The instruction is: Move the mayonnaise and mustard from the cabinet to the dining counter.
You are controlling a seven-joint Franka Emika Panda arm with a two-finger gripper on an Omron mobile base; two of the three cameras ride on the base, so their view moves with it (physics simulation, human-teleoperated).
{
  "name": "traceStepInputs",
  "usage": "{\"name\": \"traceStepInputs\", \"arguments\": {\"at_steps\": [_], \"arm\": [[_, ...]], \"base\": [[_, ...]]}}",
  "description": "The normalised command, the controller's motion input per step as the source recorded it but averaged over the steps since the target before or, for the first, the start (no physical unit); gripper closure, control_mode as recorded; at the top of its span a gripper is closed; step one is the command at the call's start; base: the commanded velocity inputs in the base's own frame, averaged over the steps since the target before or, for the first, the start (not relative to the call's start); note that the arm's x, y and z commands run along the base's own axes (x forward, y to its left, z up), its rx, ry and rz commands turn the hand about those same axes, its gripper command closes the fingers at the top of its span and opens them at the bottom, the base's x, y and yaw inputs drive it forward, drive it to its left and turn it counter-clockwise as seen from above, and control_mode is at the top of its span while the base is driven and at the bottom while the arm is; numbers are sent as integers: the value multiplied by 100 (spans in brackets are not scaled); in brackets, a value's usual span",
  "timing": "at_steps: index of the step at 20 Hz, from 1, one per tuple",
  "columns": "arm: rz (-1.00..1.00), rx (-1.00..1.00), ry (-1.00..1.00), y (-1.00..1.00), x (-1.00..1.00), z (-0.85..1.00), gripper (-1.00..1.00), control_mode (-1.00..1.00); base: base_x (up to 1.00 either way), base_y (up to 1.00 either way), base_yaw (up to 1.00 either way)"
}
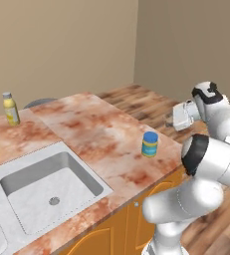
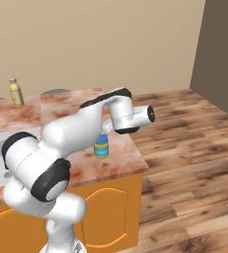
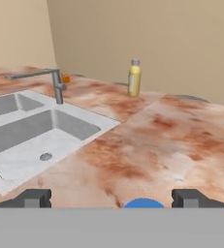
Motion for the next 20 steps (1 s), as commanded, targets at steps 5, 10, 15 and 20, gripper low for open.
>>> {"name": "traceStepInputs", "arguments": {"at_steps": [5,10,15,20], "arm": [[-7,-4,14,61,-29,100,-100,-100],[-22,-13,27,55,-56,94,-100,-100],[-37,-15,30,46,-71,39,-100,-100],[-49,-5,22,6,-81,0,-100,-100]], "base": [[0,0,0],[0,0,0],[0,0,0],[0,0,0]]}}
